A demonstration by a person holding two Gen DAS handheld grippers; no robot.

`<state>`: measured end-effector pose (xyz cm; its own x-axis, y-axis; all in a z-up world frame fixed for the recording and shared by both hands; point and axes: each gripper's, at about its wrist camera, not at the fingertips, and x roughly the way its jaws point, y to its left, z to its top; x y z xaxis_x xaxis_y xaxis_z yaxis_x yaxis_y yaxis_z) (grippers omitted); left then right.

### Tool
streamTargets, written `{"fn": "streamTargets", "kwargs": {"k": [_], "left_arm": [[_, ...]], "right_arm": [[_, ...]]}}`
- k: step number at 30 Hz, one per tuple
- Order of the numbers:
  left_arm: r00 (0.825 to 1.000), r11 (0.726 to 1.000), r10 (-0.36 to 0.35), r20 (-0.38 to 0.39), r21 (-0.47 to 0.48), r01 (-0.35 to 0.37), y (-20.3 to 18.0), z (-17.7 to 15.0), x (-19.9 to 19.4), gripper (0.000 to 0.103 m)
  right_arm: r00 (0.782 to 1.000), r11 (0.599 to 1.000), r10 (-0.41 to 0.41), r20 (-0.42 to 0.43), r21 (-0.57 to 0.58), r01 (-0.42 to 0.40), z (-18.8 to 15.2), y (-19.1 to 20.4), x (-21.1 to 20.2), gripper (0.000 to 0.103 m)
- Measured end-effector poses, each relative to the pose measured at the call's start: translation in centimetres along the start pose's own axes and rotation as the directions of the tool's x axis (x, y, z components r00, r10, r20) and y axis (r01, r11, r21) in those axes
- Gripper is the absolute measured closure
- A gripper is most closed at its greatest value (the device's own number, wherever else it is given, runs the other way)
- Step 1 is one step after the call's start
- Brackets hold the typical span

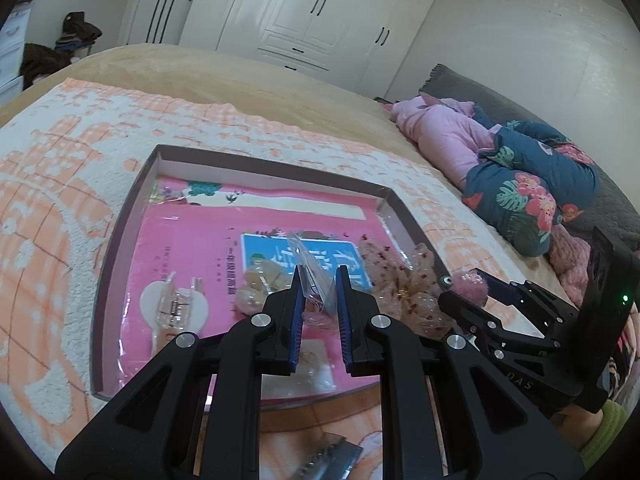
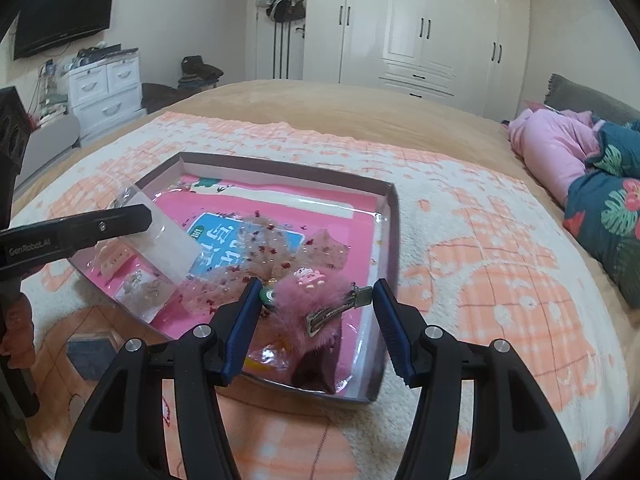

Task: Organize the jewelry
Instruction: 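Carry the fluffy clip and clear bag into the tray and open both tools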

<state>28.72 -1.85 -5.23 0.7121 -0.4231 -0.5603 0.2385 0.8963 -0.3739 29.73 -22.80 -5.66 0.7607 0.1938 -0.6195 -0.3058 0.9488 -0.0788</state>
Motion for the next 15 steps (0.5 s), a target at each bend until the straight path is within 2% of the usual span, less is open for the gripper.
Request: {"fn": "streamTargets", "kwargs": {"k": [12,15], "left_arm": [[1.000,1.000,0.020,-0.010,-0.010,-0.020,0.7,-0.4,0.3,0.094],[1.000,1.000,0.021,-0.011,-0.012,-0.021,0.7,-0.5,0.3,0.094]], "right_arm": [[1.000,0.996,0.012,-0.027,-0.087,-0.014,-1.1,2.6,0.7,0.048],[0.999,0.995,0.013,-0.031,-0.098,-0.016,-1.4,3.1,0.7,0.043]]}}
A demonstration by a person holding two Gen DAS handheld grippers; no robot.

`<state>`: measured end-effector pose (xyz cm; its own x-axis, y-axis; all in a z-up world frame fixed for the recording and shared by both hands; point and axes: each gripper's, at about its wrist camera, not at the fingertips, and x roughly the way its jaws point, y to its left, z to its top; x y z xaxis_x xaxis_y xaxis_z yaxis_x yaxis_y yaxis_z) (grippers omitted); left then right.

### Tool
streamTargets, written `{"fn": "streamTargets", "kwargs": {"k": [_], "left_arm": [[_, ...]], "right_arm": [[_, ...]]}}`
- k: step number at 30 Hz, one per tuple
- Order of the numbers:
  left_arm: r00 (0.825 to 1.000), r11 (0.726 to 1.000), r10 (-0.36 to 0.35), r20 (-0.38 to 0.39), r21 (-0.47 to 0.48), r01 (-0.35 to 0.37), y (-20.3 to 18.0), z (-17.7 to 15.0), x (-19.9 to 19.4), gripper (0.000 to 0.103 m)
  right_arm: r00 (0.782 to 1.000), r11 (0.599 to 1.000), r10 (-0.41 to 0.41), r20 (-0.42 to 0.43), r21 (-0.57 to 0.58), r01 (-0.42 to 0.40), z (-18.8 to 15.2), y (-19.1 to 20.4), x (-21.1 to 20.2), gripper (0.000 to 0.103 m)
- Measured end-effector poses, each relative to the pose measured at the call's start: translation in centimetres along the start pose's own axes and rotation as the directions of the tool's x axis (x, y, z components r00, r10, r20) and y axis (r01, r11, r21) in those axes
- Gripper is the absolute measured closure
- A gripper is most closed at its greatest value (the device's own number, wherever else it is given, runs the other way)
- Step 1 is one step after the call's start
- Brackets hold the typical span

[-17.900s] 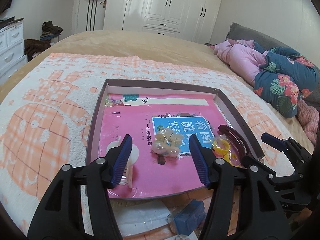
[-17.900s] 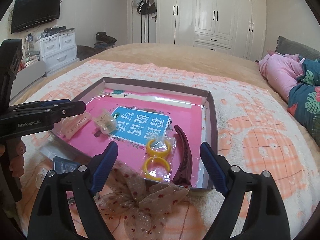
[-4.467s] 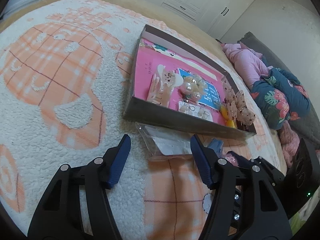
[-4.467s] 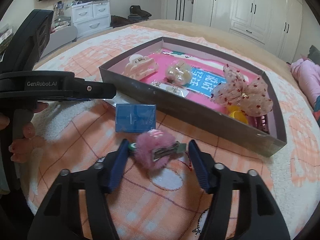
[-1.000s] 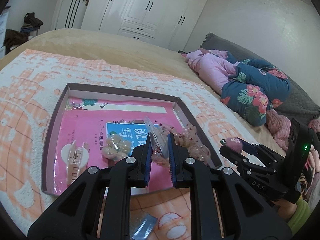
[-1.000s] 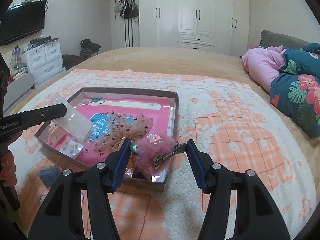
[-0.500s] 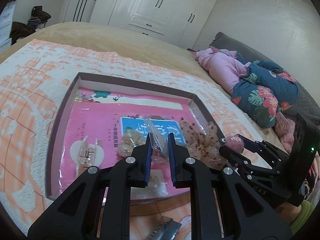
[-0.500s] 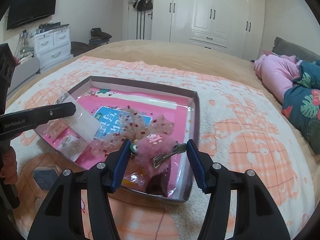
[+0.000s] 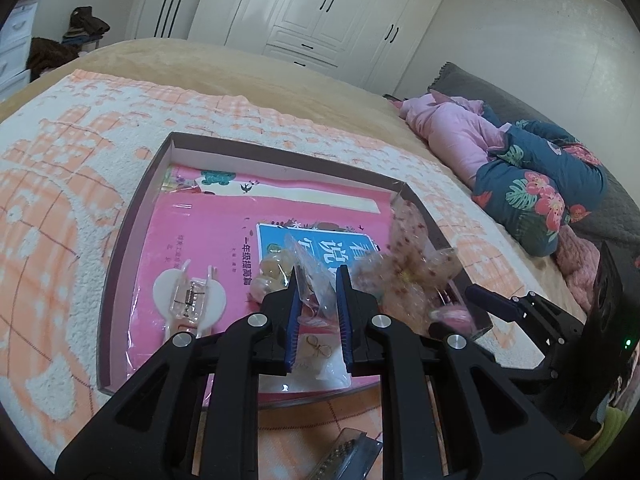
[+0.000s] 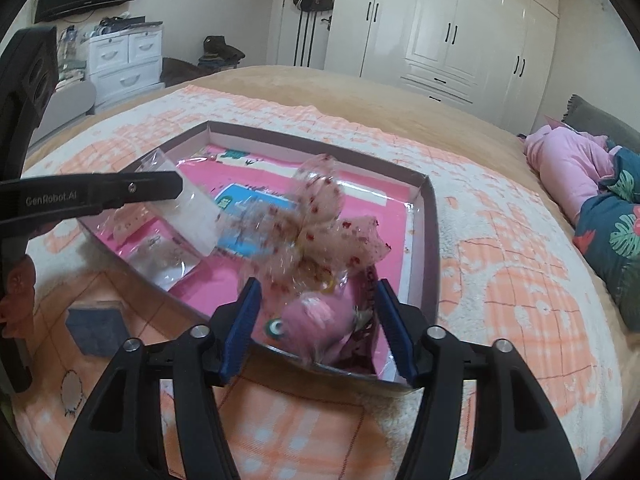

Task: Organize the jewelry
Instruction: 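Carry the fluffy clip and clear bag into the tray and open both tools, then grasp the peach coiled hair tie with the right tool while the left tool grasps the blue box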

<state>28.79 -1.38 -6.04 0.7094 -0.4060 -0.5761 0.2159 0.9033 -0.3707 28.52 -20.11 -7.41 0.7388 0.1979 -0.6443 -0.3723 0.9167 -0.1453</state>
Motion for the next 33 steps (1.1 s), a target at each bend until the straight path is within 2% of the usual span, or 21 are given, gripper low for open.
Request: {"fn": "streamTargets", "kwargs": {"k": [6,9,13,22,33], "left_arm": [[1.000,1.000,0.000,0.000,-0.001,0.000,0.0,-0.1,-0.1,0.093],[1.000,1.000,0.001,-0.001,0.001,-0.001,0.0,-0.1,-0.2,0.092],[1.000,1.000,0.001,0.005,-0.002,-0.001,-0.1,-0.2,-0.4,0.070],[0.999,1.000,0.013,0.040,0.028,-0.014,-1.1,-0.3,-2.4,0.055],[0.998,0.997,0.017,0.066,0.075,-0.021,-2.3,-1.1,-5.0,0.043]], "right_arm": [[1.000,1.000,-0.007,0.016,0.018,0.007,-0.2,-0.3,-0.8,0.029],[1.000,0.999,-0.013,0.026,0.046,0.012,-0.3,-0.9,-1.5,0.027],[0.999,0.996,-0.017,0.044,0.094,0.013,-0.5,-1.8,-2.6,0.021],[0.997,0.985,-0.027,0.069,0.174,0.015,-1.2,-3.3,-5.0,0.017],[0.996,0.980,-0.045,0.077,0.197,0.029,-2.3,-3.3,-6.9,0.016]]}}
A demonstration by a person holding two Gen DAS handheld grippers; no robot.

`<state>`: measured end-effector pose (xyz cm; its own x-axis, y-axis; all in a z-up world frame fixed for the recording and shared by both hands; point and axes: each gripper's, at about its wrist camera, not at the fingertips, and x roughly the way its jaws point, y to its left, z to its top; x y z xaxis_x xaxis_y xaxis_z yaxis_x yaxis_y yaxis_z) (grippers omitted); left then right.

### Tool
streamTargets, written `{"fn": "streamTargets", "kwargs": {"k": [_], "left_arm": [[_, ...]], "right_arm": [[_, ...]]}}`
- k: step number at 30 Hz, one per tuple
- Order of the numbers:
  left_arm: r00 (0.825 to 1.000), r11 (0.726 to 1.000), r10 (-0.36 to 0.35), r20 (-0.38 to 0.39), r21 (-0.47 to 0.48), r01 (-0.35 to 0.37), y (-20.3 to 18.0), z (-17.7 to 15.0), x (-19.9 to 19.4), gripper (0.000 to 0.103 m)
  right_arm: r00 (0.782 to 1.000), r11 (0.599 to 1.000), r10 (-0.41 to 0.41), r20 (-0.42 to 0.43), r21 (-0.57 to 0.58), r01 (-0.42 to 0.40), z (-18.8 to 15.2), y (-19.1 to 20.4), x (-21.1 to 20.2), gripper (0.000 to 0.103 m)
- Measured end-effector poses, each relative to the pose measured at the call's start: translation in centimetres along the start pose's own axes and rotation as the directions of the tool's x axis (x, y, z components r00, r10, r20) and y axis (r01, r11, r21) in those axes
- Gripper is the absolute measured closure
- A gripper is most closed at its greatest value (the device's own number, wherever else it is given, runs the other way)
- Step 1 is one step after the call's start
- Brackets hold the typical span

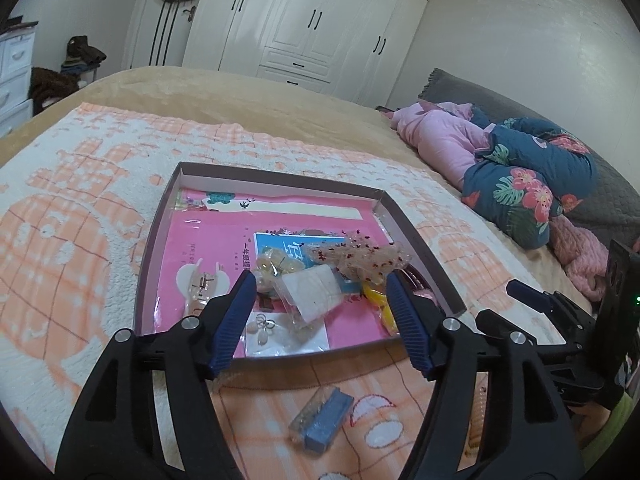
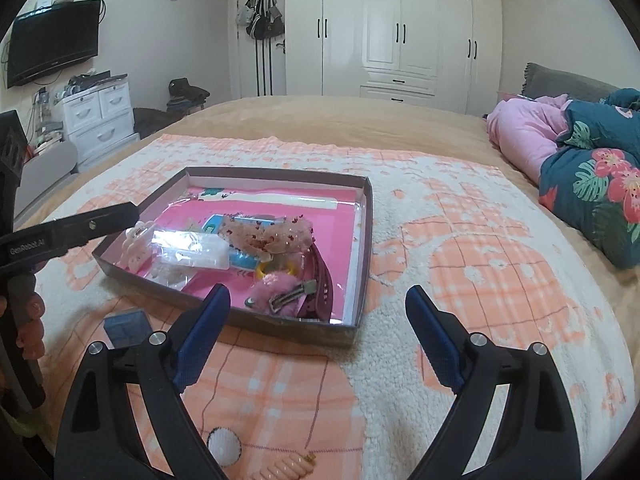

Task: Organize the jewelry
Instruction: 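Grasp the peach coiled hair tie with the right tool while the left tool grasps the blue box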

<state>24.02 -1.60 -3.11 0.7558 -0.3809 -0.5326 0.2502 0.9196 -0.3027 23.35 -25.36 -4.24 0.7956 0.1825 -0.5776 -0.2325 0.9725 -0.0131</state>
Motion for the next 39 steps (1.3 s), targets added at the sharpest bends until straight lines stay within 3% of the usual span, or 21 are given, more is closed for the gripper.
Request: {"fn": "streamTargets", "kwargs": {"k": [13,24,34,37,39], "left_arm": [[1.000,0.999,0.010,0.020,0.043,-0.011,-0.9,-1.0,-2.1,0.024],[0.999,0.997,0.032,-0.040,0.077,-0.029,-1.1,-3.2,-1.9,0.023],[0.989,0.993,0.051,-0.139,0.109,-0.036,-1.2,-5.8,-0.5,0.025],[0.986,0.991,0.060,-0.156,0.126,-0.040,-1.3,-6.3,0.0,0.029],[0.984,0.991,0.058,-0.171,0.125,-0.036,-1.3,-6.6,0.4,0.031]], "right_arm": [[1.000,1.000,0.000,-0.022,0.004,0.000,-1.9,0.9,-1.4,0.015],[0.996,0.998,-0.026,-0.089,0.052,0.030,-4.6,1.7,-2.1,0.015],[0.969,0.982,-0.076,-0.234,0.153,0.114,-8.3,0.7,-1.7,0.015],[0.968,0.981,-0.069,-0.241,0.157,0.109,-8.8,0.8,-1.9,0.027],[0.970,0.987,-0.043,-0.241,0.141,0.079,-8.9,1.4,-2.0,0.052]]}}
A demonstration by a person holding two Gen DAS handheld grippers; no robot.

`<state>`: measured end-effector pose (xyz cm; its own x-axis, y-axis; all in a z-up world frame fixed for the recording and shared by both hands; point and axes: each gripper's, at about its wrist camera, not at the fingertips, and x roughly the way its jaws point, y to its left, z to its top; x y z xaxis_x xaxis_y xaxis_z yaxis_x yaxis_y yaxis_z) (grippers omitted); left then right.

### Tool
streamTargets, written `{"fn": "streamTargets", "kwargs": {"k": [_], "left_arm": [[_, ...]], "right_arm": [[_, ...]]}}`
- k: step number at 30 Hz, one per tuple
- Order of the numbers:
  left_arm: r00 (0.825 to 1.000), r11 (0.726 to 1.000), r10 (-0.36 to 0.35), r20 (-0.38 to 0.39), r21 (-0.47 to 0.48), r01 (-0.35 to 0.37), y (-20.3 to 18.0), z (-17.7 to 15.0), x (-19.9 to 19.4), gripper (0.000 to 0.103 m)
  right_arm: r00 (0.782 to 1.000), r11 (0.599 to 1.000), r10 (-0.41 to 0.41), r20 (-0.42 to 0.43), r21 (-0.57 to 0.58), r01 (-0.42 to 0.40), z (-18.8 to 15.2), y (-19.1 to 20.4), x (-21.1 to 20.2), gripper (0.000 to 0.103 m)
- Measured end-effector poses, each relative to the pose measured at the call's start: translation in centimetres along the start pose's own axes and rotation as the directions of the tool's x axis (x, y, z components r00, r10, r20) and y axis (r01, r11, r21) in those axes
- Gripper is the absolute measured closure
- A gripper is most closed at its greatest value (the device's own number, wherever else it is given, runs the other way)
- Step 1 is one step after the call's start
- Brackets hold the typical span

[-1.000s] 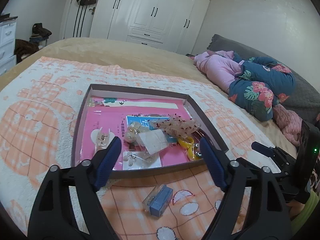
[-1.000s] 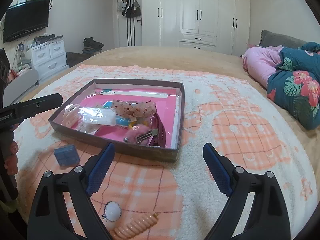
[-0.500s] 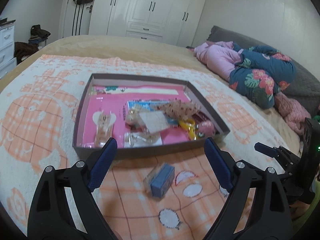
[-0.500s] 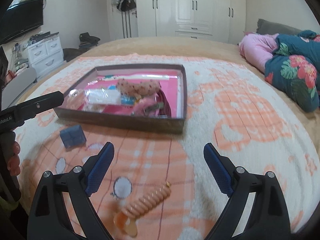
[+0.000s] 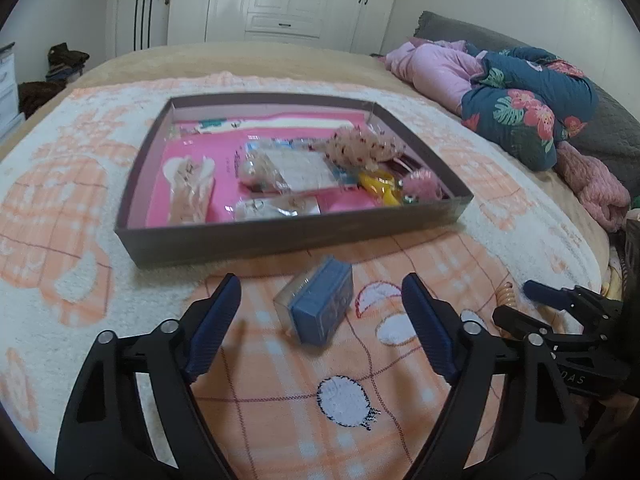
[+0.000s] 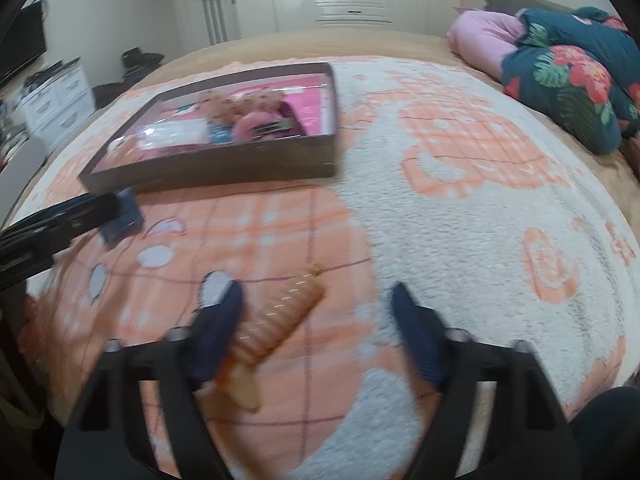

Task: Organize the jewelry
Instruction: 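Grasp the peach coiled hair tie with the right tool while the left tool grasps the blue box, then carry the hair tie and blue box into the tray and open both tools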

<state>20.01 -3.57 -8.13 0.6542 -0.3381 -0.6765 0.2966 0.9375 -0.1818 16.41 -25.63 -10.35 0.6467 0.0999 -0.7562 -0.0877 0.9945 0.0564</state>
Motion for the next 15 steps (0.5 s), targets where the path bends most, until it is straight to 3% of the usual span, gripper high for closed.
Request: {"fn": "streamTargets", "kwargs": {"k": [2,5,7,9,15], "left_arm": [[1.000,1.000,0.006,-0.019,0.008,-0.006,0.0,-0.3,0.5,0.033],[0.999,1.000,0.002,-0.037,0.009,-0.002,0.1,-0.5,0.9,0.045],[0.998,1.000,0.004,-0.055,0.013,-0.003,0.0,-0.6,1.2,0.066],[0.997,1.000,0.012,-0.077,0.024,-0.011,-0.1,-0.7,1.5,0.076],[1.000,0.999,-0.007,-0.007,0.040,0.008,-0.7,0.3,-0.2,0.078]], "right_arm": [[0.999,0.999,0.031,-0.007,-0.034,-0.031,-0.4,0.8,-0.1,0.070],[0.999,0.994,0.051,0.011,-0.096,-0.050,-0.8,2.0,-0.7,0.086],[0.998,0.991,0.063,0.023,-0.118,-0.060,-0.9,2.4,-1.0,0.086],[0.995,0.989,0.088,0.040,-0.121,-0.083,-0.6,2.6,-1.4,0.086],[0.979,0.982,0.160,0.130,-0.123,-0.144,0.9,2.6,-3.0,0.086]]}}
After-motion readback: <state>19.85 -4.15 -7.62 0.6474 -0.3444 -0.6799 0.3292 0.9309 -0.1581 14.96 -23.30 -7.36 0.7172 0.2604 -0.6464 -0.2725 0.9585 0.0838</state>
